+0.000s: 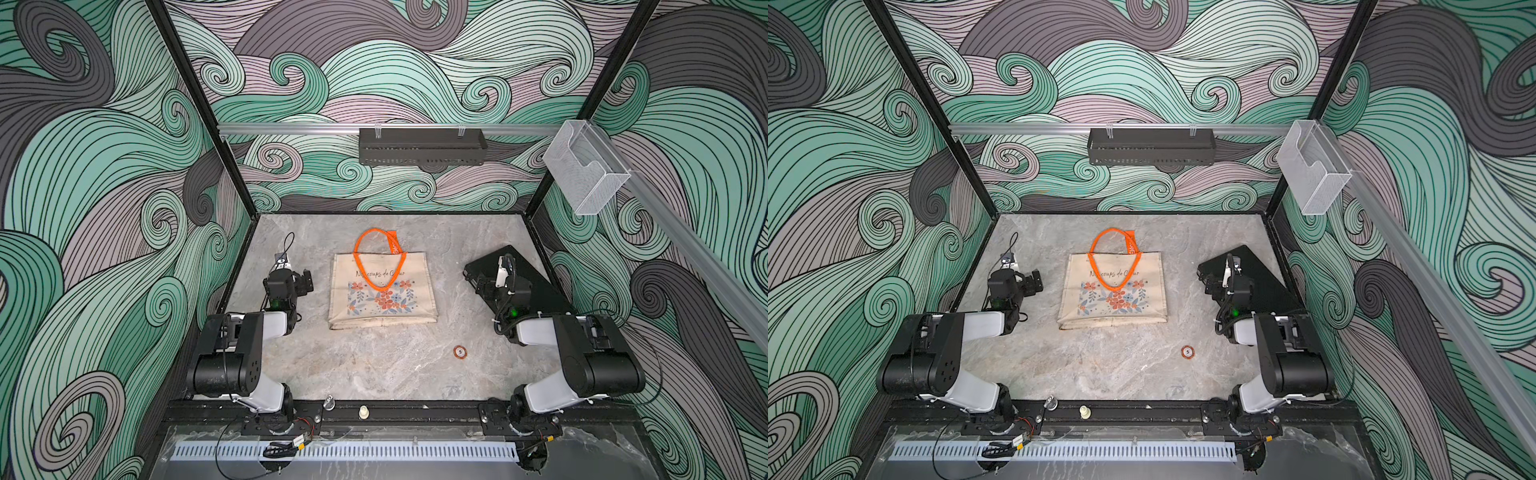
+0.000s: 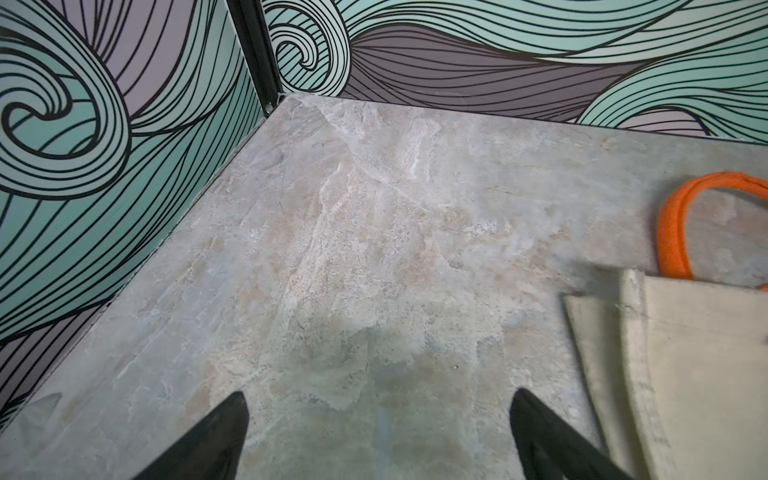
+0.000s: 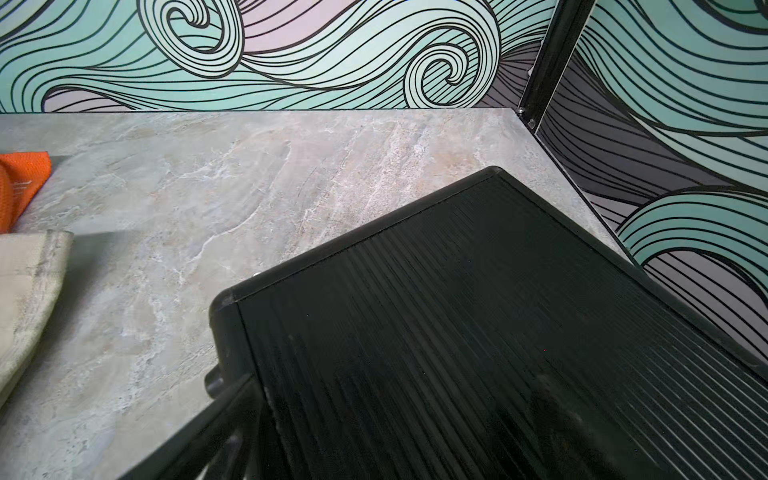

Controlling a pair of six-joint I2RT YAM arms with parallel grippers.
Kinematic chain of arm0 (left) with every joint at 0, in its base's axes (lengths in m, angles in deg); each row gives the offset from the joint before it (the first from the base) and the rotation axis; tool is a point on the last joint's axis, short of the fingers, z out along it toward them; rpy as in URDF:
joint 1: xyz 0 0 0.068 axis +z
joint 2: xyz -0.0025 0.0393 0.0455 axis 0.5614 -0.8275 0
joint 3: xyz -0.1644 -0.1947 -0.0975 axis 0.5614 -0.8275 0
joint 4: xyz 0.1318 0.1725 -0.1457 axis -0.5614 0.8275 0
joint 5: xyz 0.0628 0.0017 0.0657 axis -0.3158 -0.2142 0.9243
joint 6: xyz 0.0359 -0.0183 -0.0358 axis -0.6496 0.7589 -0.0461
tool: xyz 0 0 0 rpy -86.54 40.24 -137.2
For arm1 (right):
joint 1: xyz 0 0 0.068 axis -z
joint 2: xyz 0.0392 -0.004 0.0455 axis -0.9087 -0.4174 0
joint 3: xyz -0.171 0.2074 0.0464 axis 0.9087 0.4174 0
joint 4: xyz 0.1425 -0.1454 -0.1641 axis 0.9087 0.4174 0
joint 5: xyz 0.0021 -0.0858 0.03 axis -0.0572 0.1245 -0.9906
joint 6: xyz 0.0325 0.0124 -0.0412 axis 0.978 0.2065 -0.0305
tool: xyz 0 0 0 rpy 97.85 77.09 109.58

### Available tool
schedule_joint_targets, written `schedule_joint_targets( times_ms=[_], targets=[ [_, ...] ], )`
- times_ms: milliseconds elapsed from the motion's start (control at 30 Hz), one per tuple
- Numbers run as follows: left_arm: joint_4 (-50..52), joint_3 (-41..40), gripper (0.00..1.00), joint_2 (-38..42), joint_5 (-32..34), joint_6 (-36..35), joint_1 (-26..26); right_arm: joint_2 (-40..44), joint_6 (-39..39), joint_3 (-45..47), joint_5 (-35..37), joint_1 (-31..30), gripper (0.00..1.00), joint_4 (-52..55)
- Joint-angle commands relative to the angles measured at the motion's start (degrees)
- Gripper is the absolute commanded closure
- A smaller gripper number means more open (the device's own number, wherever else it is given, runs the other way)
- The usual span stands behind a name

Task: Put away the canvas bag
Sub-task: Reset both arms

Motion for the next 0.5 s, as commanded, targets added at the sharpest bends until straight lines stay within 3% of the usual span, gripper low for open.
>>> schedule_joint_targets(
  times_ms=[0, 467],
  targets=[
    [1.3, 0.7, 0.01, -0.2, -1.2, -0.2, 0.2, 0.4, 0.0, -0.6, -0.6, 0.1, 0.00, -0.4],
    [1.2, 0.7, 0.01, -0.2, -1.3, -0.2, 0.2, 0.4, 0.0, -0.7, -0.7, 0.1, 0.00, -0.3]
  ],
)
